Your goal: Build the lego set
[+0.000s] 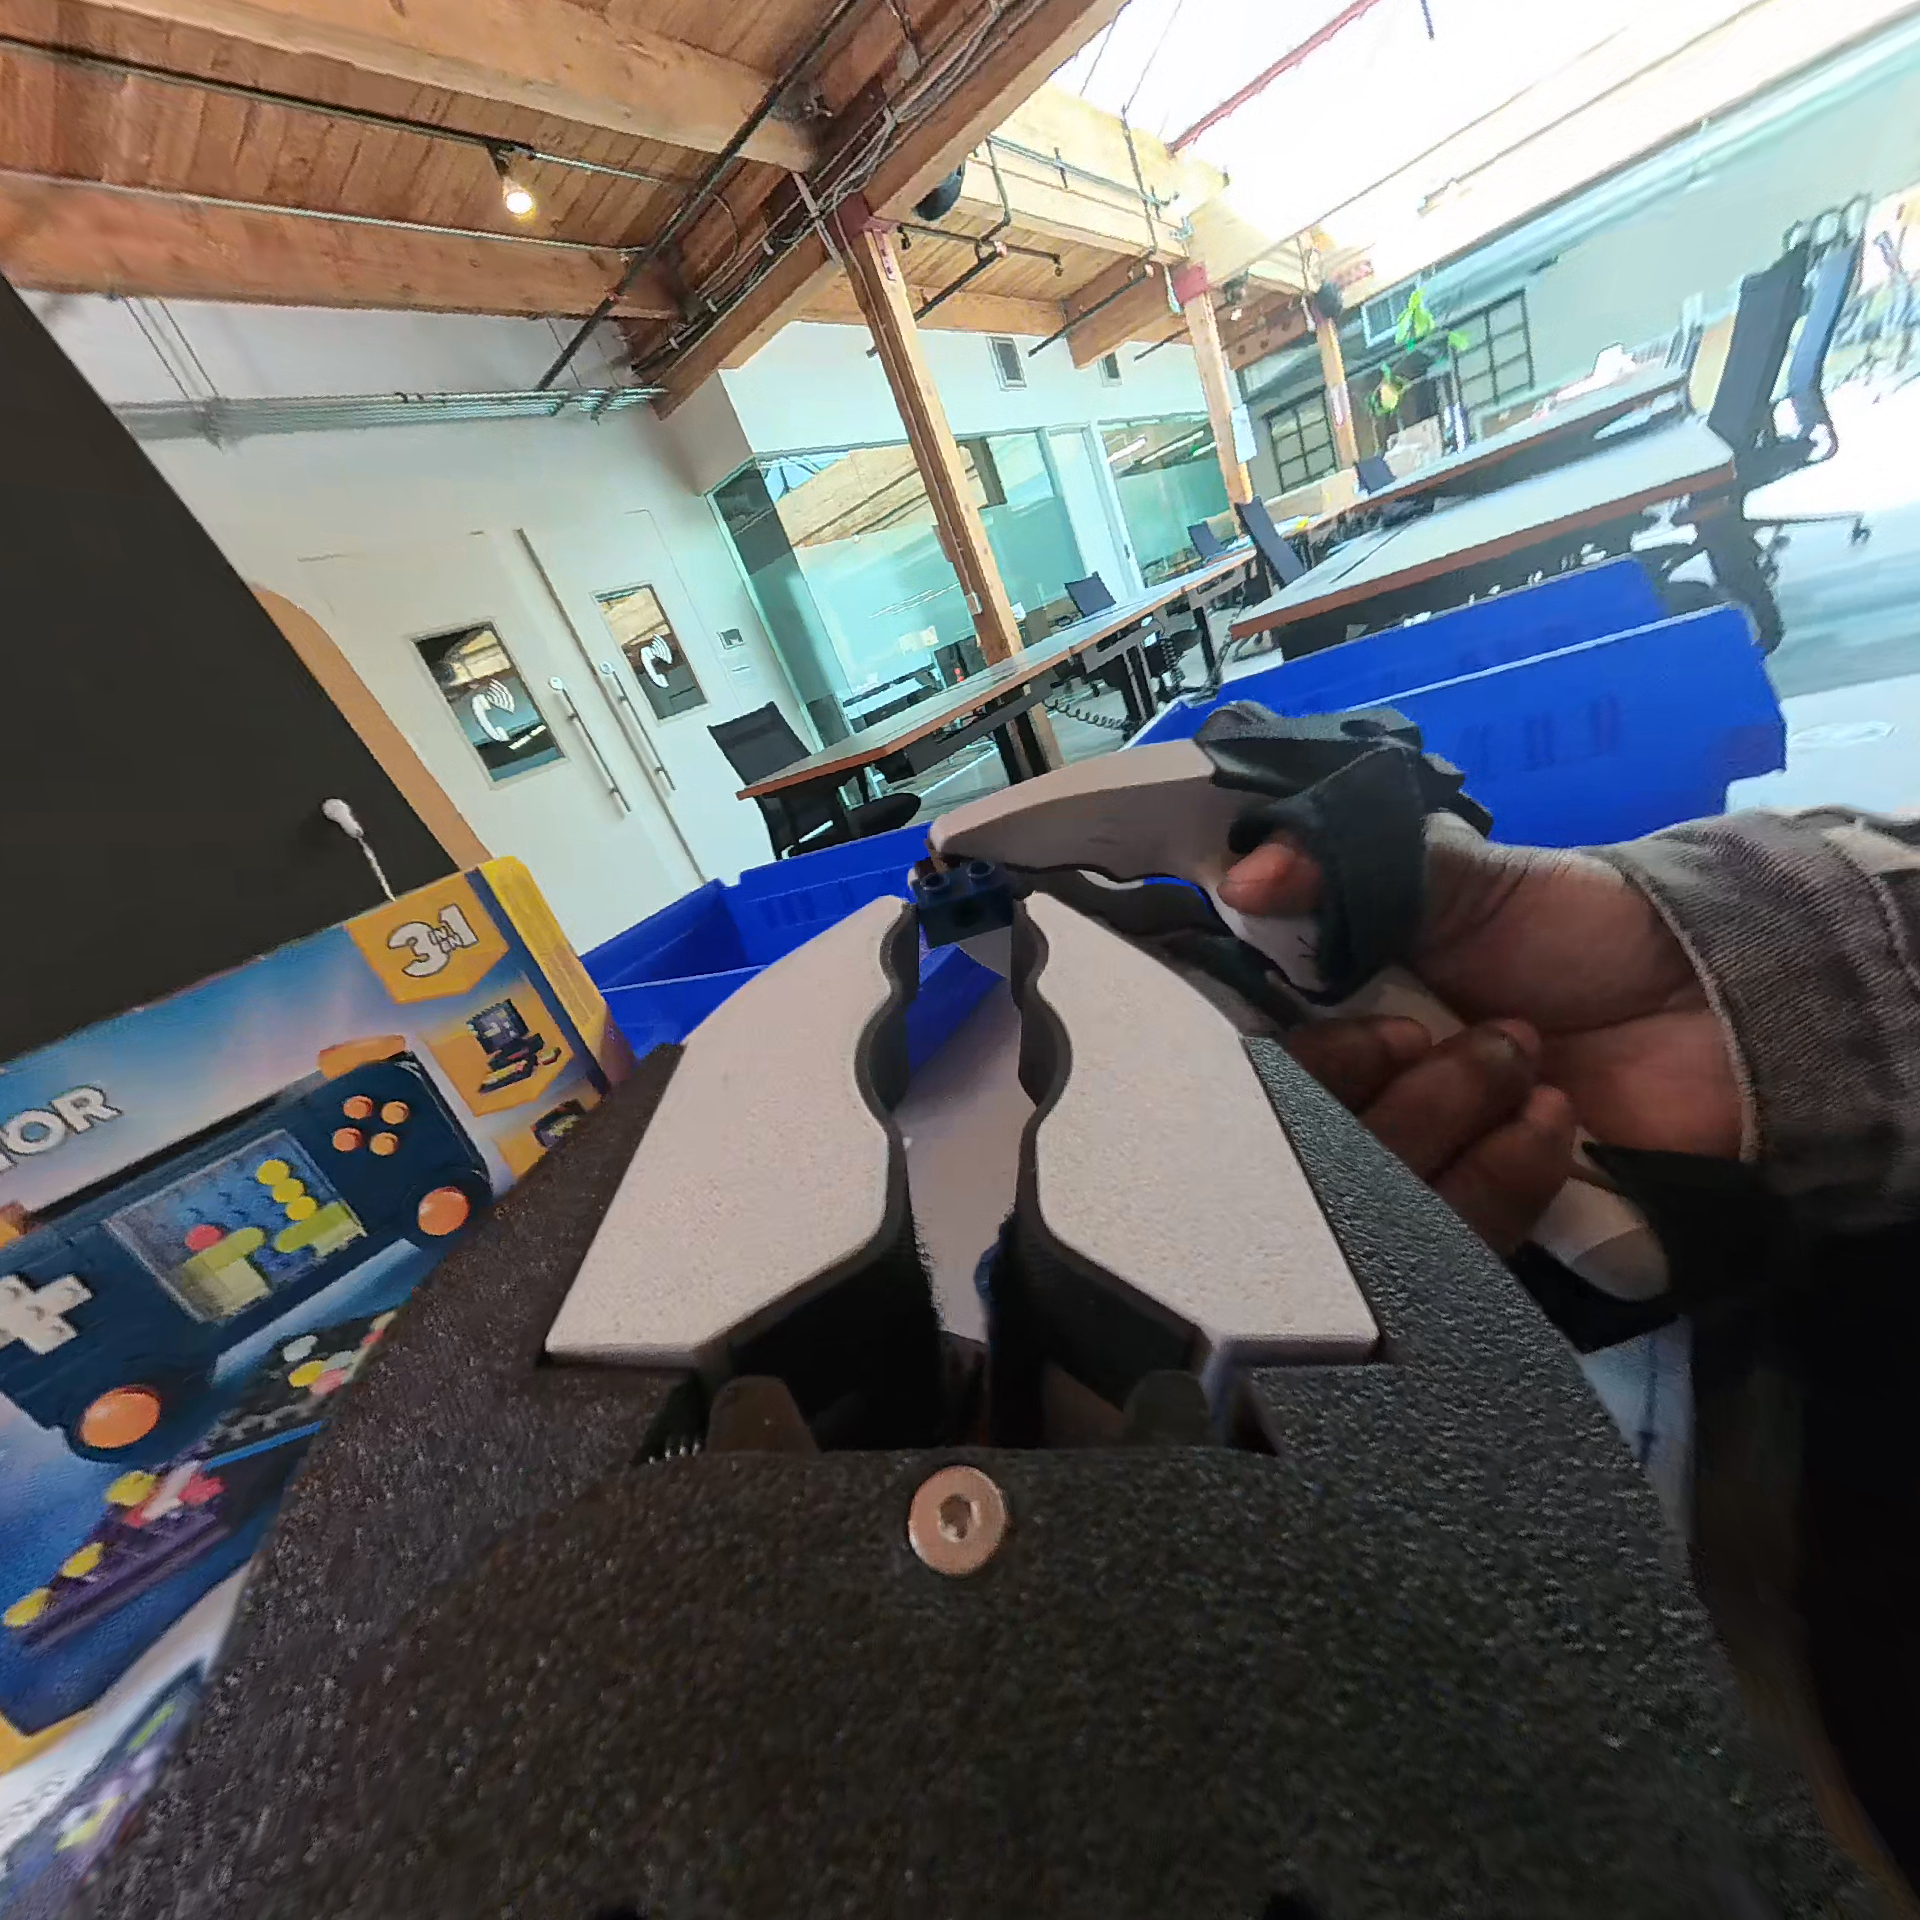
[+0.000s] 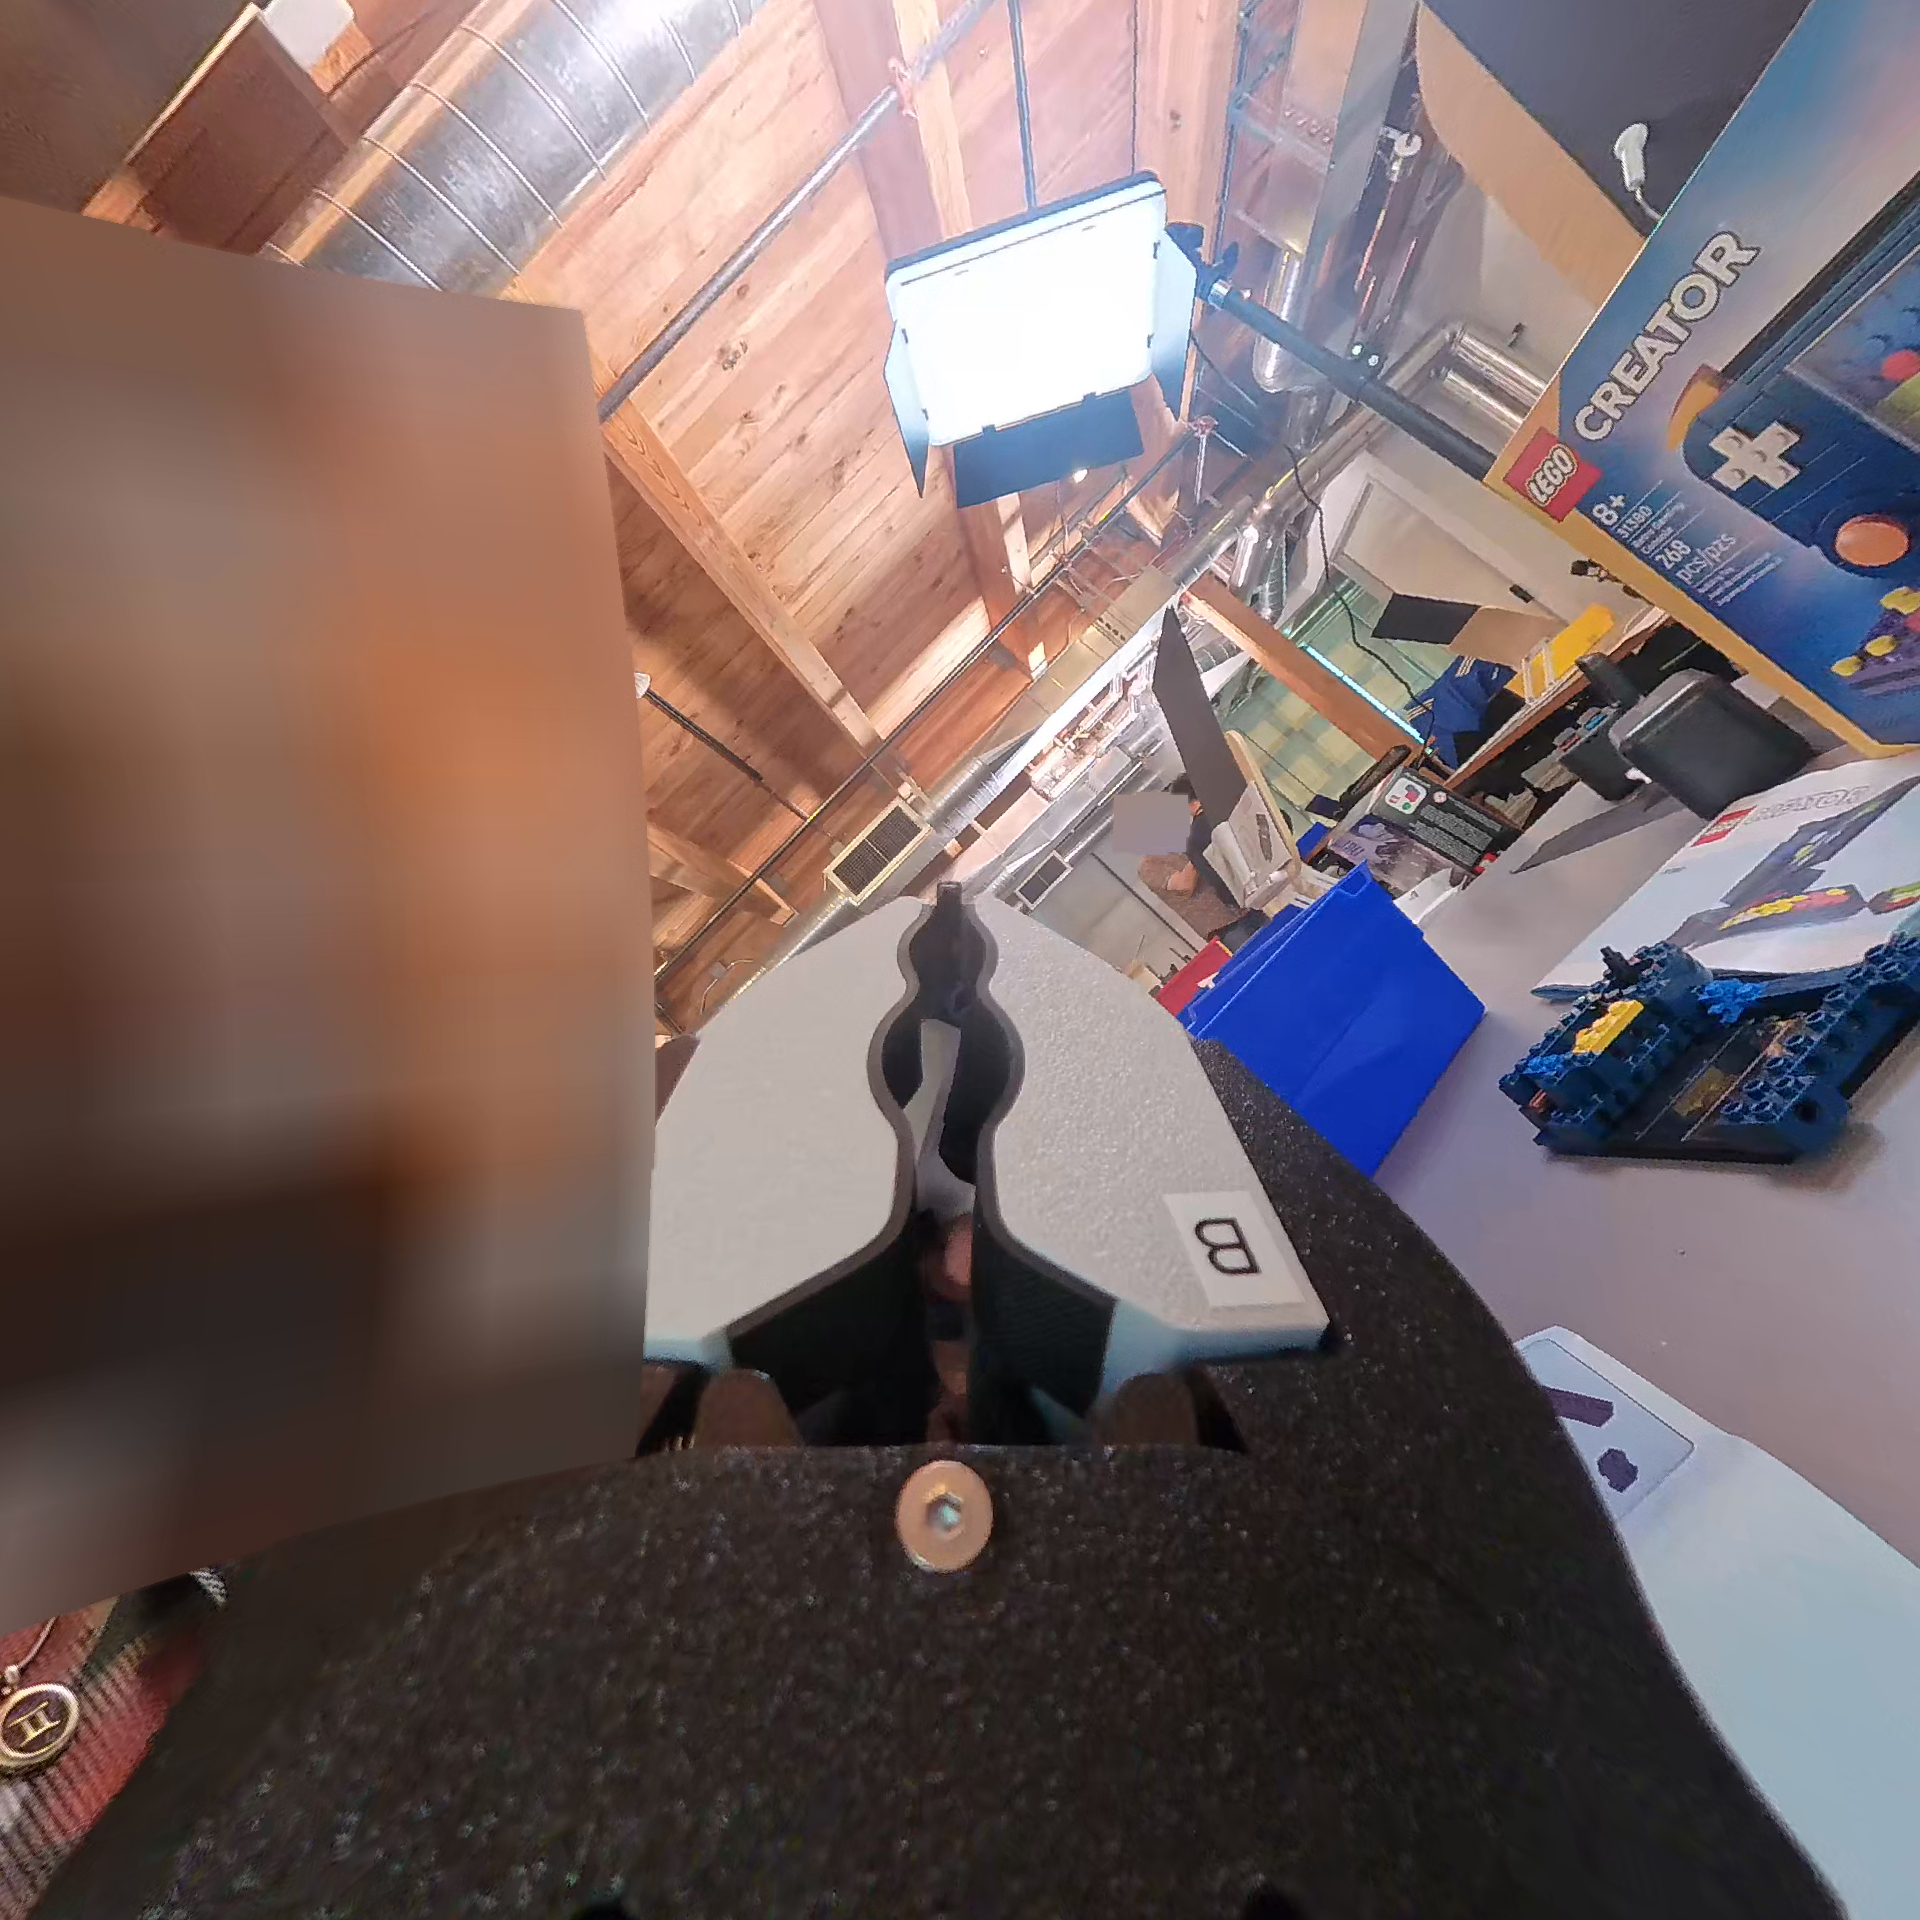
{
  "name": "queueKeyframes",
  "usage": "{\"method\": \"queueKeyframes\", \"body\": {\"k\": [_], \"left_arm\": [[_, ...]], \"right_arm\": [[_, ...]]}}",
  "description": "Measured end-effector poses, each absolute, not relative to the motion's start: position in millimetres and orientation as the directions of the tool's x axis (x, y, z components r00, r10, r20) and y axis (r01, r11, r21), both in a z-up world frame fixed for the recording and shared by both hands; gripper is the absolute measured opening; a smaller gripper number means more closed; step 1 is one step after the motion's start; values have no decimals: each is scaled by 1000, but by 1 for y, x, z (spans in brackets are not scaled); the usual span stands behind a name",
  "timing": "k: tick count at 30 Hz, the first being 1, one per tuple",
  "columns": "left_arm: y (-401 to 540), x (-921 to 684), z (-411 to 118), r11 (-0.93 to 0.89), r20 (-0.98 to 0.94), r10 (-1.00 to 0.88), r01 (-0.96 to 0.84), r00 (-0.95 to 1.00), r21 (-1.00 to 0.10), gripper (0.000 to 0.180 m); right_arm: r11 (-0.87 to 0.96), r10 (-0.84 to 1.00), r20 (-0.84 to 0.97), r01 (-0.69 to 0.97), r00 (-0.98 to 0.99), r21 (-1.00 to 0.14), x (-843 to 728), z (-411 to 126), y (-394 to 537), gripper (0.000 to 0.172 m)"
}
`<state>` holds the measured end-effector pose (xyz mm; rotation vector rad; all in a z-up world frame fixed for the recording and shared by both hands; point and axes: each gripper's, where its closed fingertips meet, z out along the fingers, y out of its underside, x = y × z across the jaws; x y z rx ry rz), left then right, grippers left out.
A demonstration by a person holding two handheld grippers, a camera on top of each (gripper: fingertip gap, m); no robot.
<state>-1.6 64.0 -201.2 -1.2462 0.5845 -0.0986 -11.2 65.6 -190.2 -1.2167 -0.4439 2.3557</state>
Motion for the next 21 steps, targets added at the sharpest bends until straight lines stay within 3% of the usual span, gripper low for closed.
{"method": "queueKeyframes", "body": {"k": [5, 9, 12, 14, 17, 21], "left_arm": [[63, -2, -200, 333, -333, -407, -201, 850, -921, 16], [61, -16, -187, 327, -126, -482, 44, 867, -944, 16], [59, -32, -178, 288, 79, -561, 284, 824, -914, 16], [63, -37, -181, 252, 121, -558, 307, 821, -918, 16], [66, -35, -187, 229, 115, -549, 281, 828, -932, 16], [67, -29, -190, 223, 83, -553, 243, 829, -944, 16]], "right_arm": [[-844, 530, -676, -236, -513, -482, -11, -189, 66, 4], [-776, 631, -595, -379, -498, -505, 21, -158, 98, 40], [-497, 859, -425, -662, -285, -561, 84, -126, 137, 47], [-214, 951, -307, -769, -25, -602, 122, -115, 150, 41], [113, 936, -195, -774, 293, -623, 159, -107, 158, 34], [263, 873, -199, -773, 446, -578, 179, -106, 161, 25]]}}
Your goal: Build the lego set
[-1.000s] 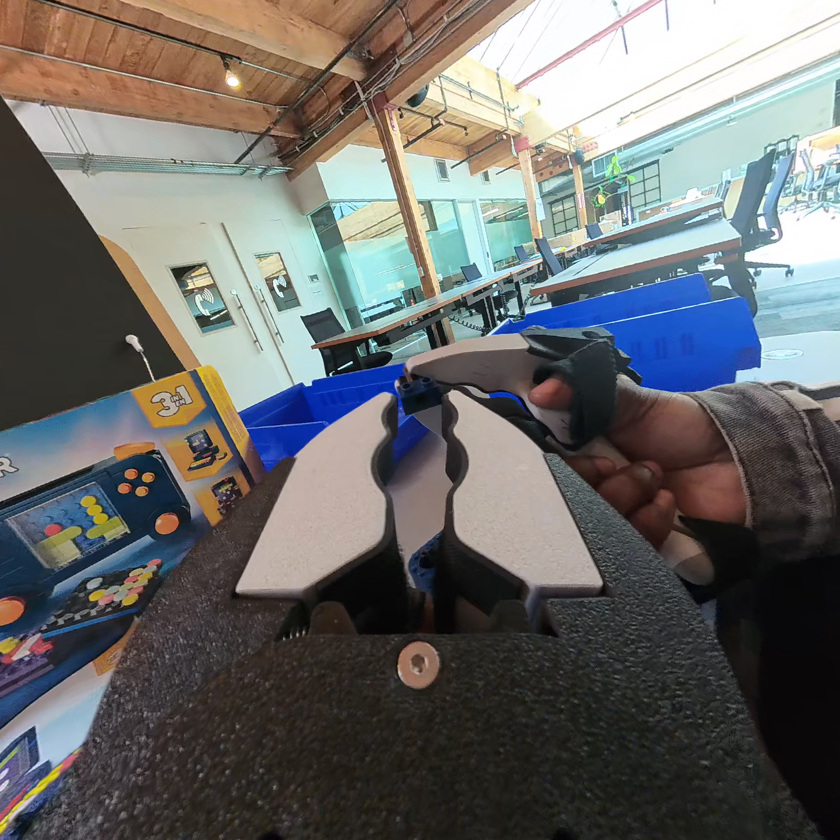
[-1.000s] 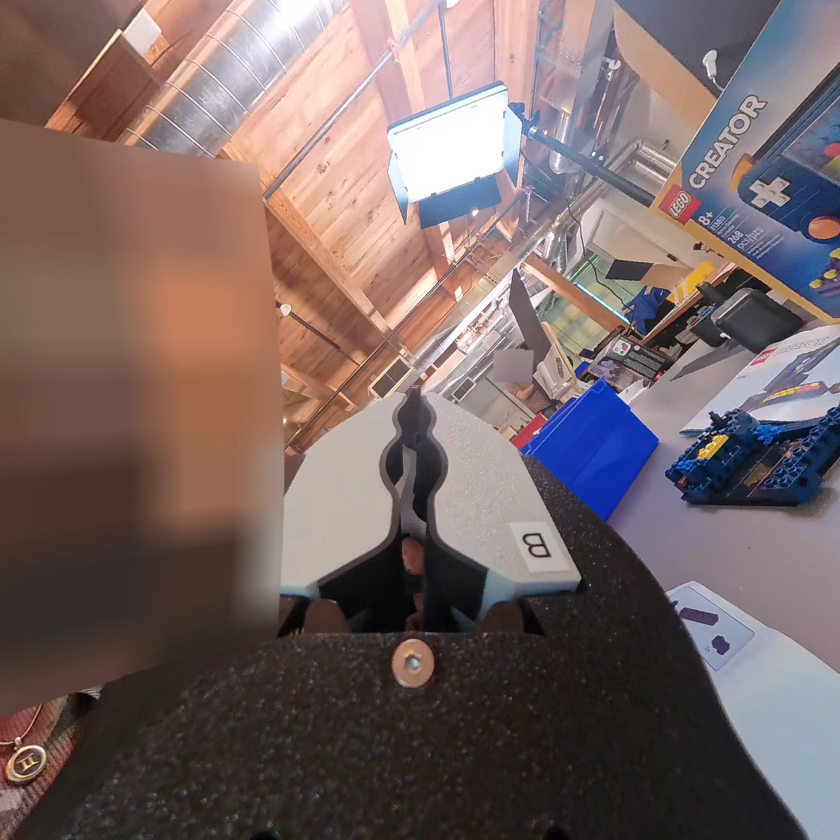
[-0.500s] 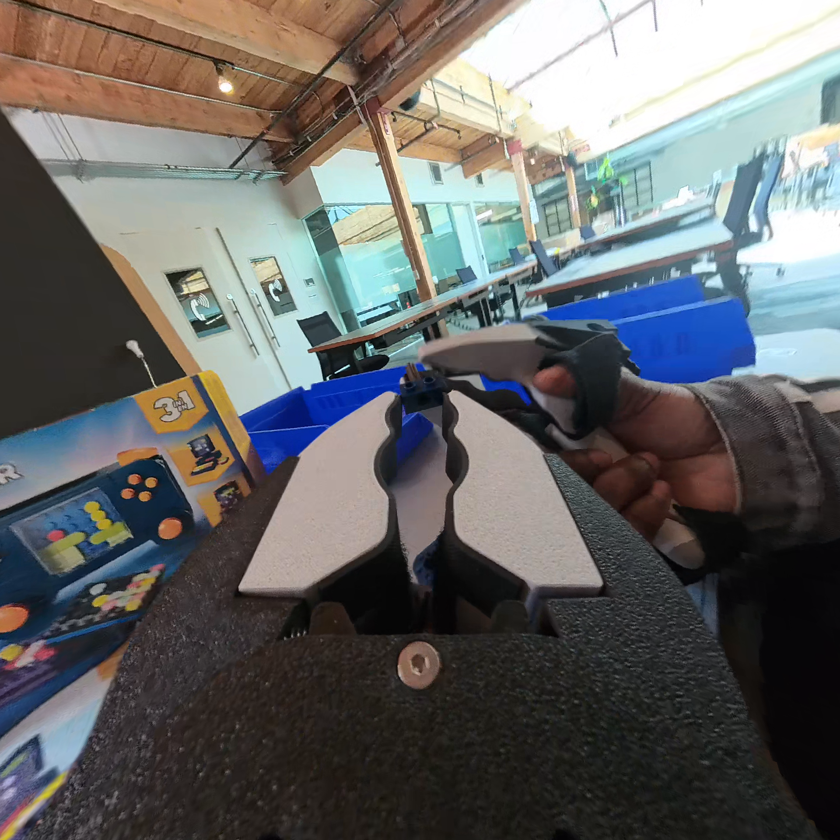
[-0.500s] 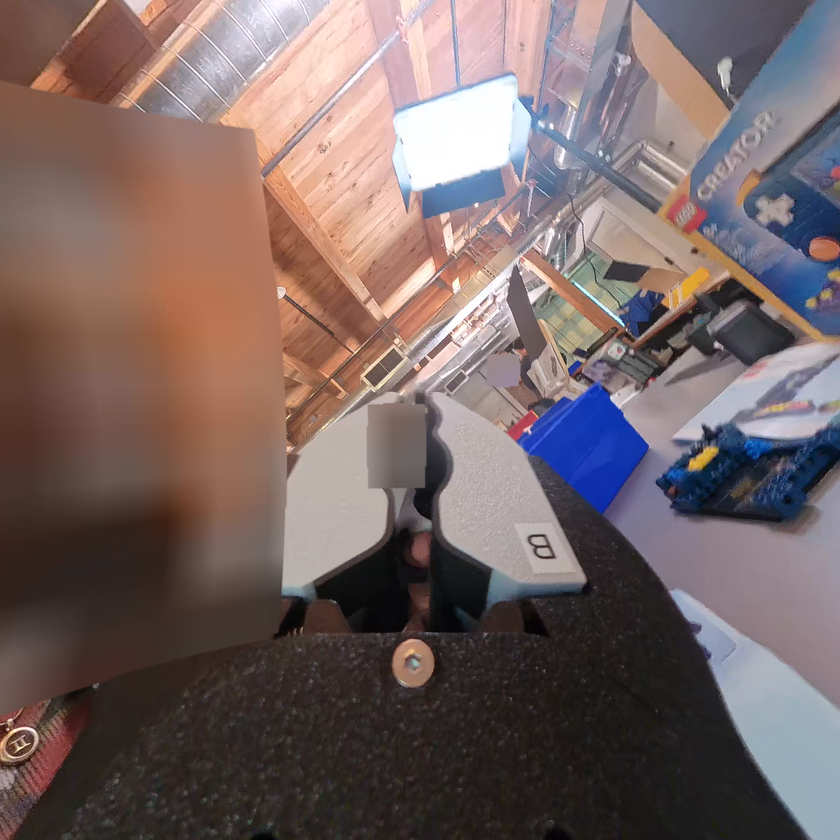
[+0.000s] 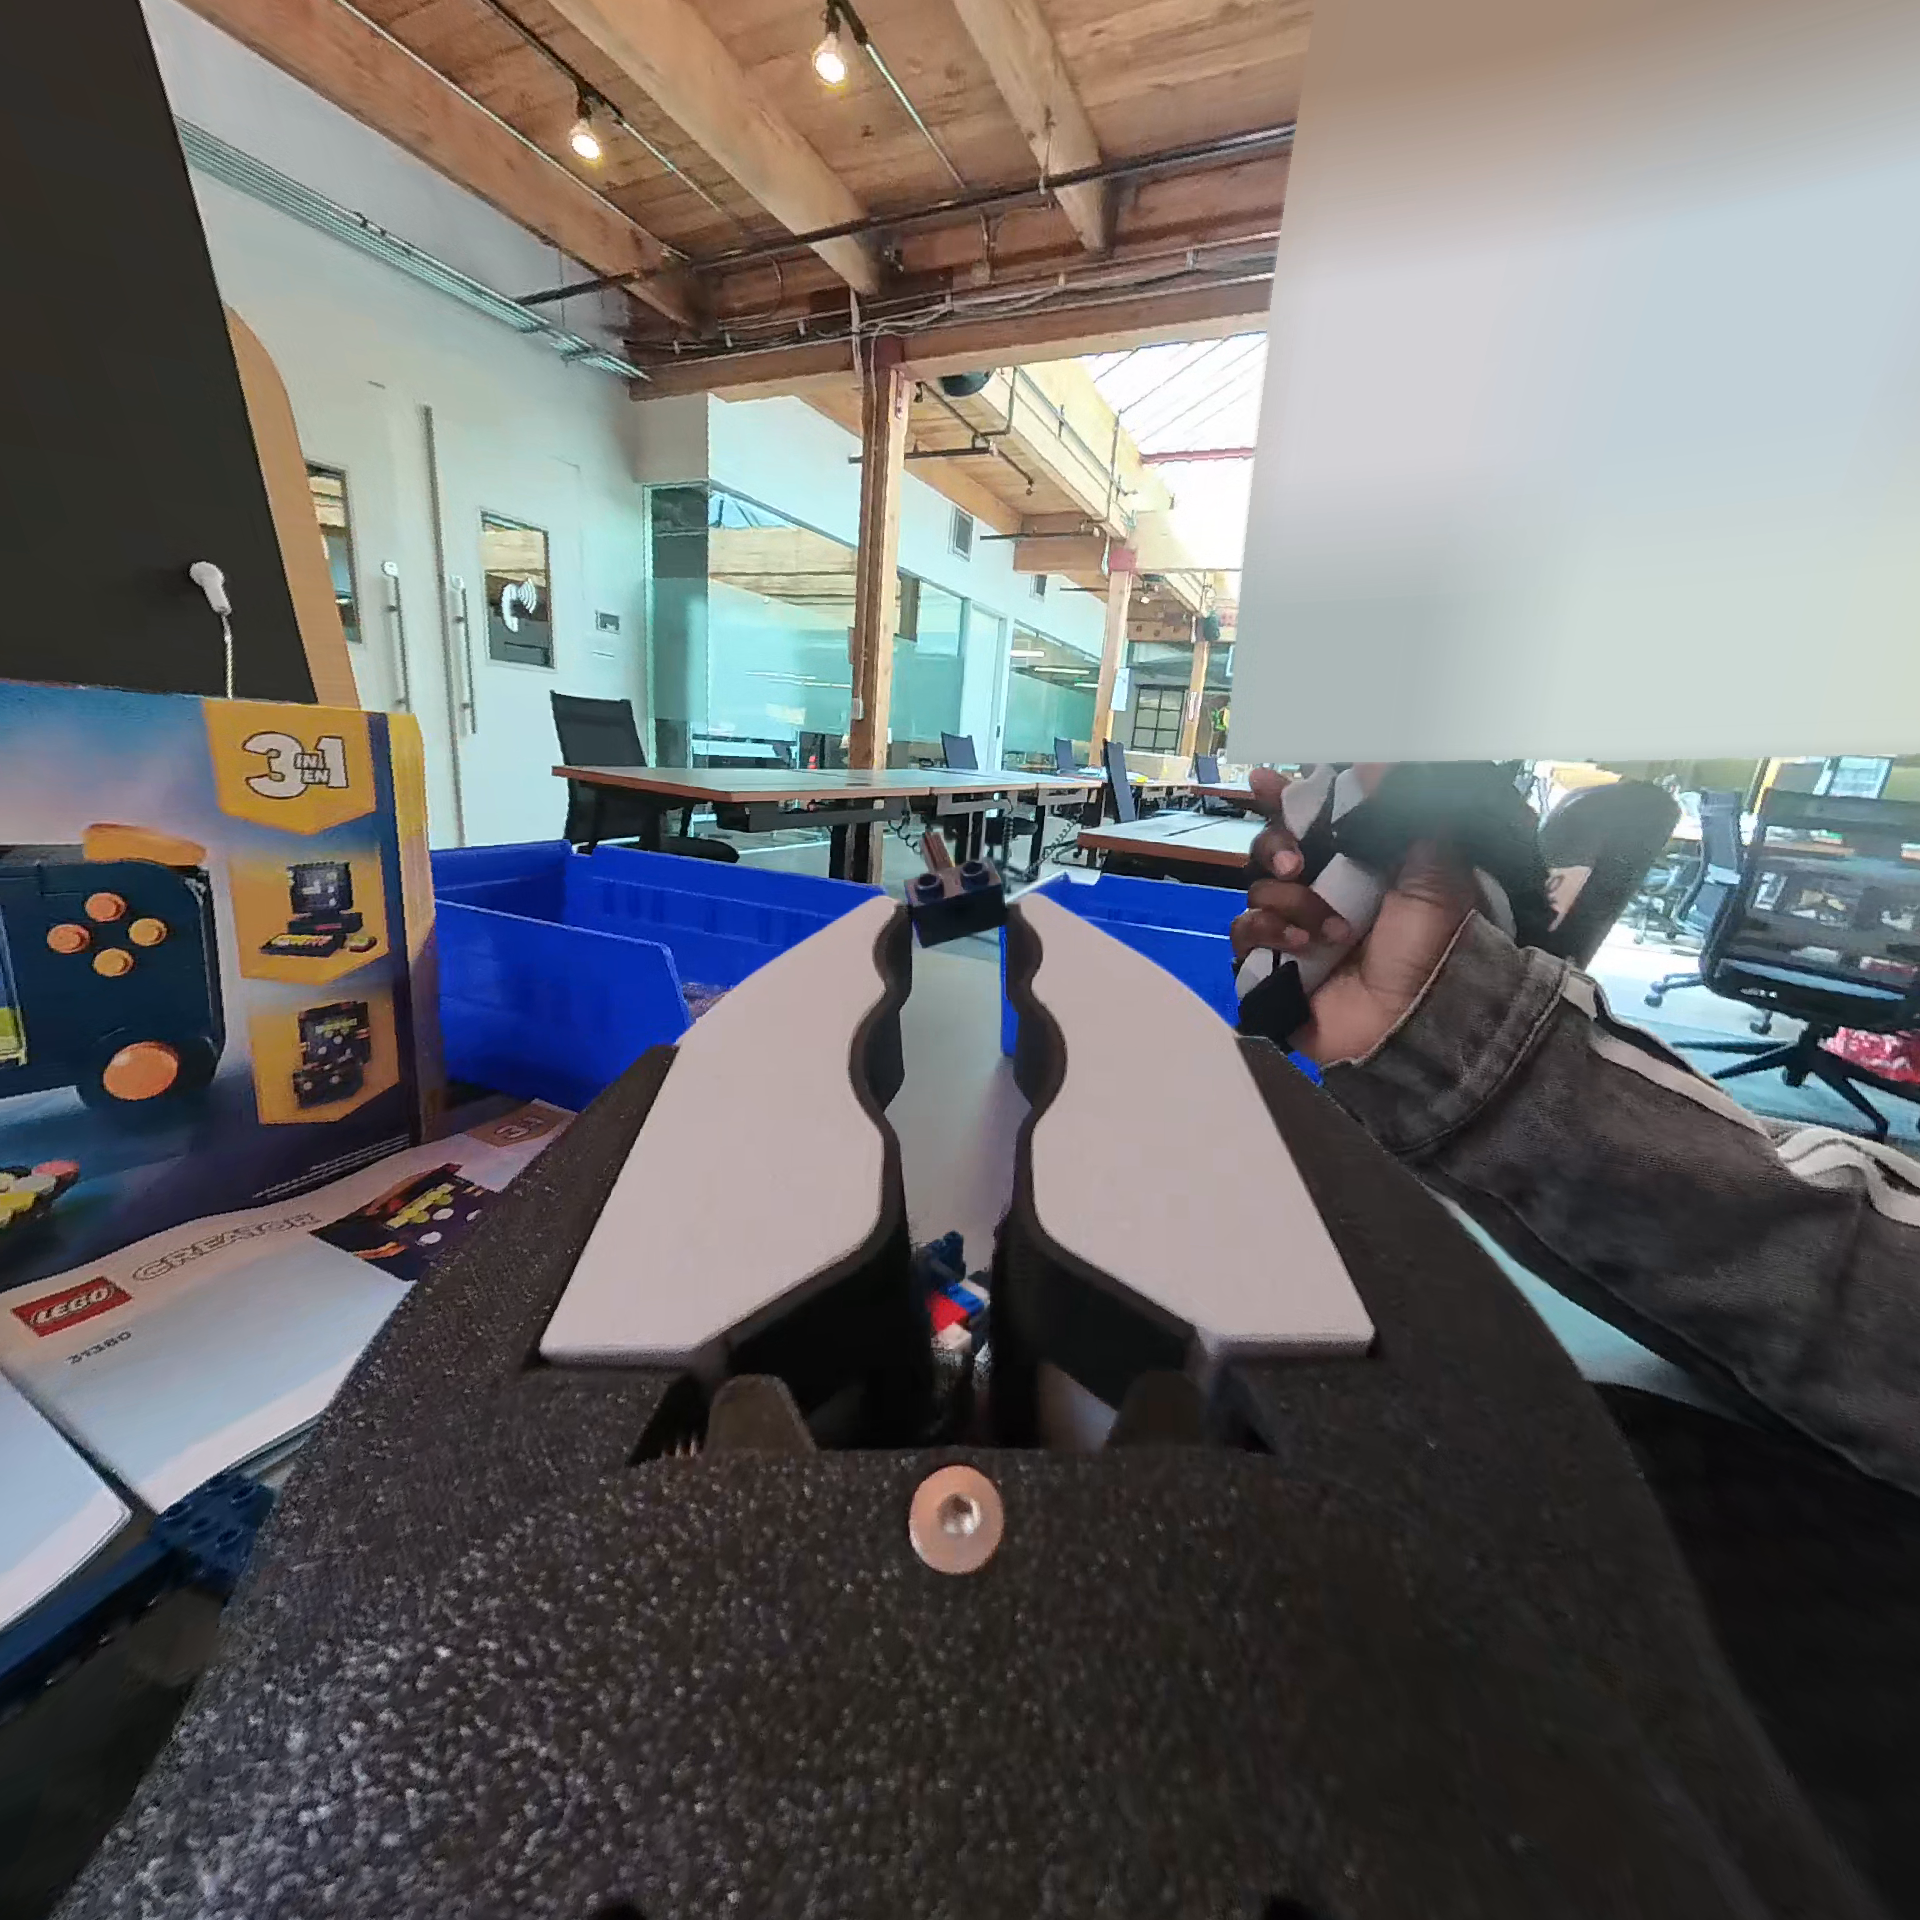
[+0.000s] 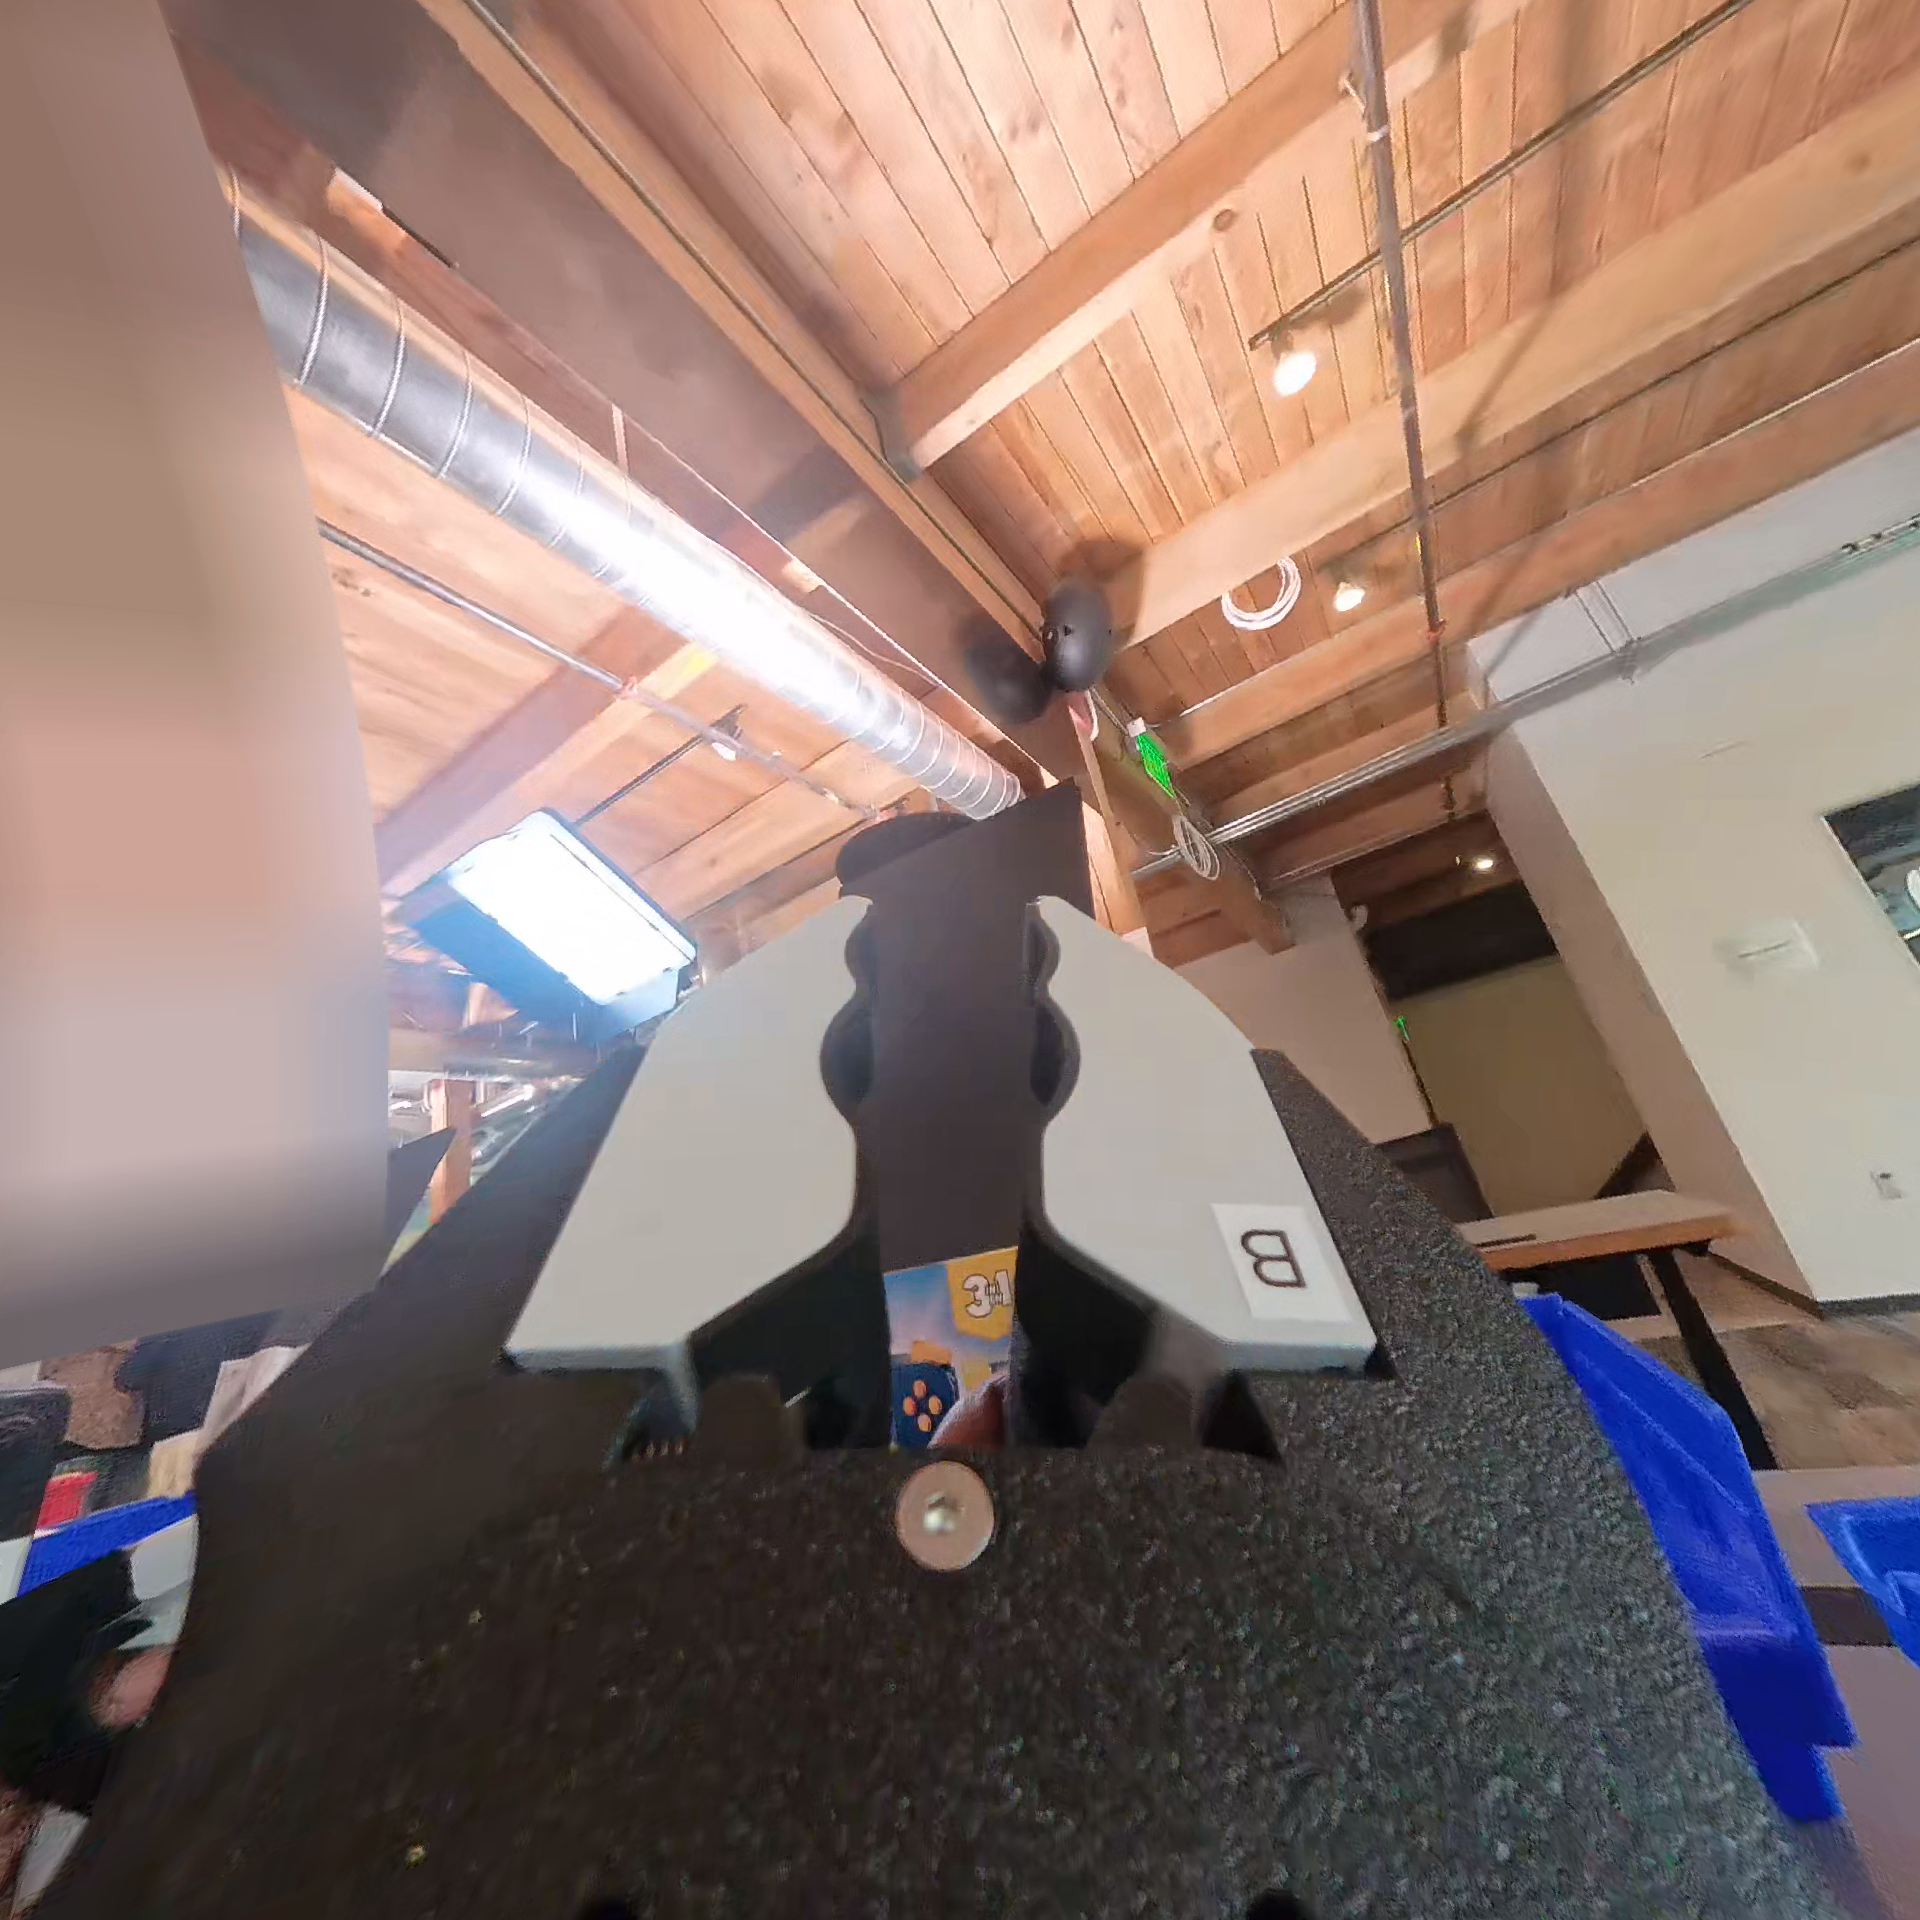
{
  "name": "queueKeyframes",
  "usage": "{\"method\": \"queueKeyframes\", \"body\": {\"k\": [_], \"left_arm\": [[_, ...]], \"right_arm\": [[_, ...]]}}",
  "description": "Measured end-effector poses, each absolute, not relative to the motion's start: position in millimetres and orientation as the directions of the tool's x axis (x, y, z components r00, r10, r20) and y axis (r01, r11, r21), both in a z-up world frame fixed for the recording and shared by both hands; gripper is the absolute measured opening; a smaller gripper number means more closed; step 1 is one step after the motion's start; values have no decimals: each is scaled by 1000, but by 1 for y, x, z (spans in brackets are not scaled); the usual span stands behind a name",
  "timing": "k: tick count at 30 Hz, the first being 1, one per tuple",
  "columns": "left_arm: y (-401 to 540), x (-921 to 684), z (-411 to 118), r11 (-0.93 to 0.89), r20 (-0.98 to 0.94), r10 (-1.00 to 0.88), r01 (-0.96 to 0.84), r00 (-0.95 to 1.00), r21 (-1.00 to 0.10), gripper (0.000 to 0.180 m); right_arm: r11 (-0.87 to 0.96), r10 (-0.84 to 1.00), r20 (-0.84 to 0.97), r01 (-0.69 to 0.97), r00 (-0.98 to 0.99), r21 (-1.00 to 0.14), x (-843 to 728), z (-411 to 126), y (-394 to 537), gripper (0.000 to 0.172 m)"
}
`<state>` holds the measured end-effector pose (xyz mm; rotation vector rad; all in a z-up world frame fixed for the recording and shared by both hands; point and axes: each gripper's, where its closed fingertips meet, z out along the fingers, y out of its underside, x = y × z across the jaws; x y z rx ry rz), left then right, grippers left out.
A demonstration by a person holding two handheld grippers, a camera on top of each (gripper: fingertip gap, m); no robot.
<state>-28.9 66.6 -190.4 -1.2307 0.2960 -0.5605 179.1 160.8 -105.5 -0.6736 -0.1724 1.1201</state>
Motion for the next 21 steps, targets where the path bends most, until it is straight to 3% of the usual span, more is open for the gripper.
{"method": "queueKeyframes", "body": {"k": [21], "left_arm": [[71, -24, -200, 187, 59, -537, 187, 841, -964, 16]], "right_arm": [[175, 884, -262, -792, 388, -585, 168, -113, 169, 23]]}}
